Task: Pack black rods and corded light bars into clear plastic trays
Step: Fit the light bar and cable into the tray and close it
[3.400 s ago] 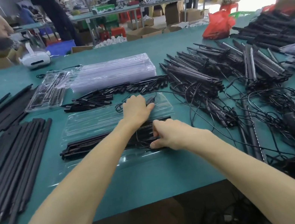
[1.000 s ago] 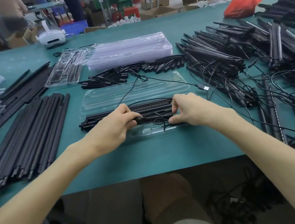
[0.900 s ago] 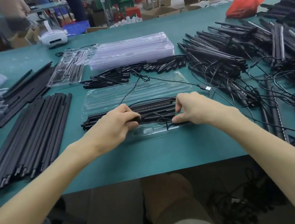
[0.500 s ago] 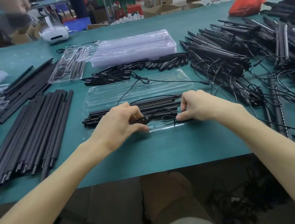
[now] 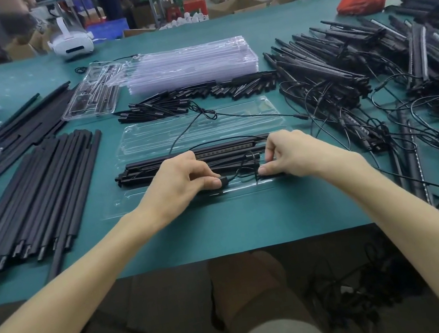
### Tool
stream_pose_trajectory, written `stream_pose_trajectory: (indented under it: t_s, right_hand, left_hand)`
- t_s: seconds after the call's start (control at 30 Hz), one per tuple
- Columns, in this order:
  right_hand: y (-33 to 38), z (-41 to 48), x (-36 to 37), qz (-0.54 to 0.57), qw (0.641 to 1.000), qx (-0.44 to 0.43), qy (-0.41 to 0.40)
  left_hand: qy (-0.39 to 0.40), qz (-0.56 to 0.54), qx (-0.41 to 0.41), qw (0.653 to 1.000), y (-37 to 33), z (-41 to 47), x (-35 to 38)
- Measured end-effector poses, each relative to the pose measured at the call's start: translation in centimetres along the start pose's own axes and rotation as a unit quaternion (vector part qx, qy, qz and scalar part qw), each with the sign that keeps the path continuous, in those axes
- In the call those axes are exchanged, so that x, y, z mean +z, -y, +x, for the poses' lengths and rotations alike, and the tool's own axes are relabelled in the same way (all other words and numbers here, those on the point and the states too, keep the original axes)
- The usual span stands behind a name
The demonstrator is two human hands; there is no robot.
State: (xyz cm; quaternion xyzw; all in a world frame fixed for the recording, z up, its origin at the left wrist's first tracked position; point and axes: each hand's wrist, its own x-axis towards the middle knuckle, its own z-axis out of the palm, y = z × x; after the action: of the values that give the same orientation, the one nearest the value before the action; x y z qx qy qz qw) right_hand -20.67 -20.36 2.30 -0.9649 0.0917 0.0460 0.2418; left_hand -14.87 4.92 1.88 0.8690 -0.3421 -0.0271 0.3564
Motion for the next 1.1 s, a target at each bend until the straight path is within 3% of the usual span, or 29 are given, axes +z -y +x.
stream_pose_trajectory:
  t_s: [0.27, 0.47, 0.8, 0.97, 1.1]
  right_hand:
    - [0.2, -0.2, -0.1, 0.006, 1.000, 0.003, 0.006]
    - [0.4, -0.6, -0.1, 0.007, 1.000, 0.002, 0.004]
    - [0.4, -0.8, 0.0, 0.003, 1.000, -0.002, -0.001]
    - [0.5, -0.8, 0.1, -0.010, 1.000, 0.001, -0.003]
    - [0.7, -0.9, 0.0, -0.012, 1.000, 0.003, 0.003]
  left_hand:
    - [0.066, 0.039, -0.046, 0.996, -0.7, 1.1, 0.0]
    - [0.100, -0.013, -0.115, 0.988, -0.8, 1.5, -0.4]
    - [0.131, 0.031, -0.130, 0.982, -1.3, 2.7, -1.1]
    - [0.162, 0.031, -0.180, 0.970, -2.0, 3.3, -1.6]
    - [0.226, 0.106, -0.188, 0.950, -3.3, 4.6, -1.9]
